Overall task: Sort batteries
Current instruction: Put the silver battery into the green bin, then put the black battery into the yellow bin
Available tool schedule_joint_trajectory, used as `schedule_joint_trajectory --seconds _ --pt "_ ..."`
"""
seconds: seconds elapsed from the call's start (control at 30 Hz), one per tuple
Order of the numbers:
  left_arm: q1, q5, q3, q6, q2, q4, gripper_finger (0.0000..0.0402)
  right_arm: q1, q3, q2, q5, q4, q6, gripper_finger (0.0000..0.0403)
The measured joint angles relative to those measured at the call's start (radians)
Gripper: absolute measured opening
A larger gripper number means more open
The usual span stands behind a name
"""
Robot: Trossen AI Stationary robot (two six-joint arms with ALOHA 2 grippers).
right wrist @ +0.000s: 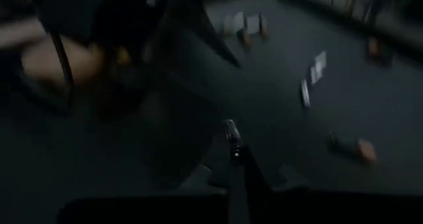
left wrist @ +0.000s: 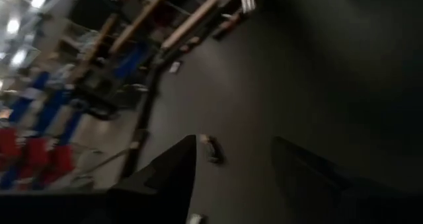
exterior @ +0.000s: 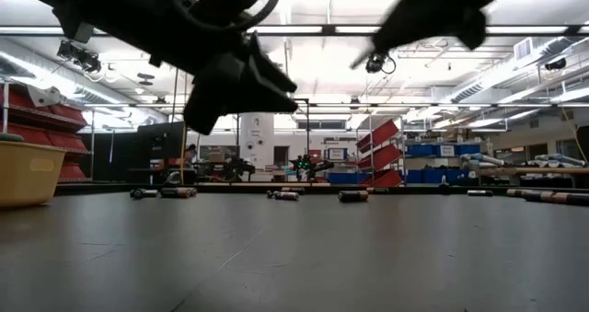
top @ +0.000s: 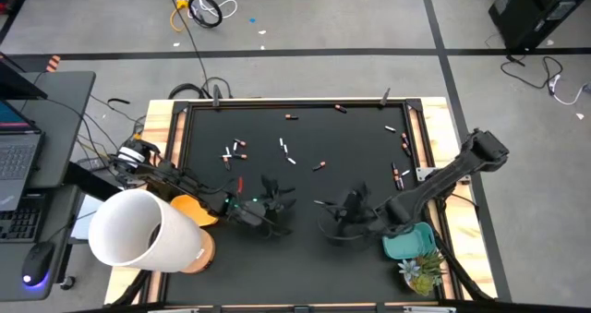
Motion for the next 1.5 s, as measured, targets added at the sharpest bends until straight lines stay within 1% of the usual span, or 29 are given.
schedule_joint_trajectory --seconds 0.1,0.17,0.23,0.4,0.6,0.67,0.77,0.83,0.9,1.07,1.13,1.2,1.27,1.37,1.5 --pt "0.000 0.067 0.000 -0.054 0.000 -0.016 0.0197 0.012 0.102 -0.010 -0.178 -0.308 0.132 0.0012" --pt "0.000 0.113 0.000 -0.081 0.000 -0.018 0.0193 0.029 0.157 -0.004 -0.311 -0.461 0.146 0.0012" --pt "0.003 0.149 0.000 -0.104 0.000 -0.020 0.0191 0.043 0.197 -0.004 -0.438 -0.579 0.166 0.0012" --pt "0.016 0.231 0.013 -0.165 0.000 -0.103 0.0187 0.066 0.257 -0.037 -0.654 -0.762 0.314 0.0012" --pt "0.020 0.239 0.017 -0.195 0.000 -0.110 0.0179 0.102 0.256 -0.055 -0.901 -0.951 0.555 0.0012" --pt "0.024 0.249 0.017 -0.218 0.000 -0.113 0.0176 0.118 0.239 -0.055 -0.935 -0.966 0.599 0.0012" --pt "0.040 0.292 0.017 -0.240 0.000 -0.124 0.0172 0.140 0.185 -0.055 -0.958 -0.945 0.624 0.0020" --pt "0.055 0.318 0.017 -0.251 0.000 -0.123 0.0172 0.151 0.140 -0.055 -0.949 -0.933 0.633 0.0030" --pt "0.070 0.321 0.017 -0.257 0.000 -0.121 0.0172 0.162 0.086 -0.055 -0.933 -0.921 0.650 0.0042" --pt "0.111 0.321 0.017 -0.263 0.000 -0.133 0.0168 0.168 -0.012 -0.055 -0.964 -0.771 0.647 0.0085" --pt "0.131 0.321 0.017 -0.244 0.000 -0.146 0.0158 0.162 -0.049 -0.055 -0.973 -0.689 0.628 0.0103" --pt "0.156 0.336 0.017 -0.235 0.000 -0.145 0.0143 0.148 -0.078 -0.054 -1.013 -0.641 0.596 0.0118" --pt "0.188 0.360 0.014 -0.225 0.000 -0.134 0.0124 0.136 -0.092 -0.054 -1.037 -0.640 0.579 0.0130" --pt "0.235 0.411 0.014 -0.224 0.000 -0.126 0.0099 0.116 -0.116 -0.054 -1.038 -0.630 0.548 0.0141" --pt "0.270 0.427 0.014 -0.243 0.000 -0.104 0.0084 0.080 -0.114 -0.057 -1.047 -0.650 0.477 0.0146"
